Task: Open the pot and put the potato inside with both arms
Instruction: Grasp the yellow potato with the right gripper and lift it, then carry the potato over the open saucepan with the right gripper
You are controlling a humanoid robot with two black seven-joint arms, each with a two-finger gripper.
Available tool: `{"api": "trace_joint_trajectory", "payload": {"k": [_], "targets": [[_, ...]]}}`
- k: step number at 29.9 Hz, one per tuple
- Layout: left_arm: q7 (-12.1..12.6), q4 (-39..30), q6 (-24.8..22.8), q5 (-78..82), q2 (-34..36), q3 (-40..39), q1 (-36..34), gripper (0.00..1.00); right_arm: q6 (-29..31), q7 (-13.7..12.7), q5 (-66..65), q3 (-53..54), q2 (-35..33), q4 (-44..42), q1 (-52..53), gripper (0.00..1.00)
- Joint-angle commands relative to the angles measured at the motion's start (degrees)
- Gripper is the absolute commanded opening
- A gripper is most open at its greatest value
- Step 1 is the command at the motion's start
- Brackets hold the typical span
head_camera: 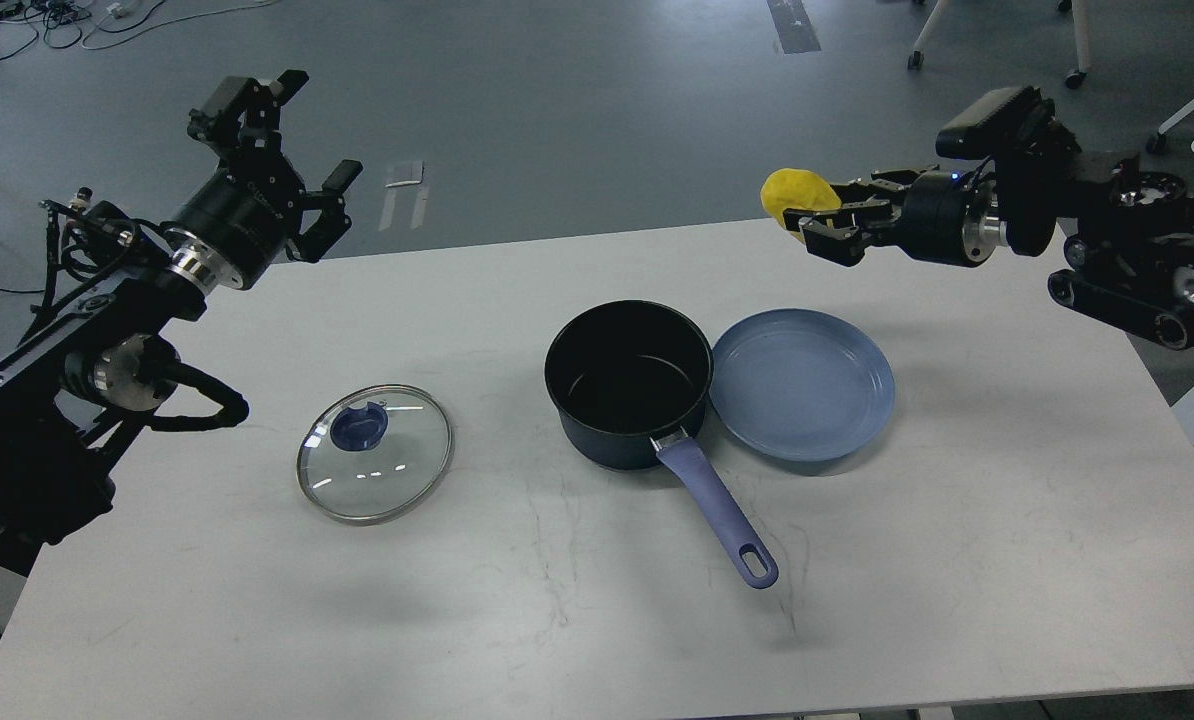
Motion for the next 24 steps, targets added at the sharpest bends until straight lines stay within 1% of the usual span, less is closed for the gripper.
{"api": "trace_joint_trajectory", "payload": {"k": [1,4,6,8,17,20,22,24], "targets": [[0.0,0.0,0.0,0.0,-0.1,0.0,0.0,0.98,-0.1,-0.5,0.5,0.1,1.4,0.0,3.0,0.11],[0.0,0.0,0.0,0.0,-0.1,0.0,-0.1,0.98,-0.4,-1.5,1.0,0.3,4.6,-0.1,5.3,0.07],[0.0,0.0,0.1,0.0,-0.1,0.0,0.0,0.98,-0.4,-1.5,1.4,0.5,5.7,-0.1,6.3,0.04],[-0.1,0.0,0.1,0.0,-0.1,0.0,0.0,0.98,-0.4,-1.5,2.6,0.5,8.4,-0.3,7.7,0.00],[-0.1,0.0,0.7,0.0,-0.2,0.0,-0.1,0.98,-0.2,-1.5,2.7,-0.3,14.7,0.0,7.8,0.00],[-0.1,0.0,0.7,0.0,-0.2,0.0,-0.1,0.98,-0.2,-1.9,2.7,-0.7,16.6,-0.2,7.1,0.00],[-0.1,0.0,0.7,0.0,-0.2,0.0,-0.1,0.98,-0.1,-2.8,2.7,-2.6,18.4,-0.5,6.3,0.00],[-0.1,0.0,0.6,0.0,-0.1,0.0,-0.1,0.98,-0.2,-2.9,2.8,-4.0,19.9,-0.8,5.6,0.00]]}}
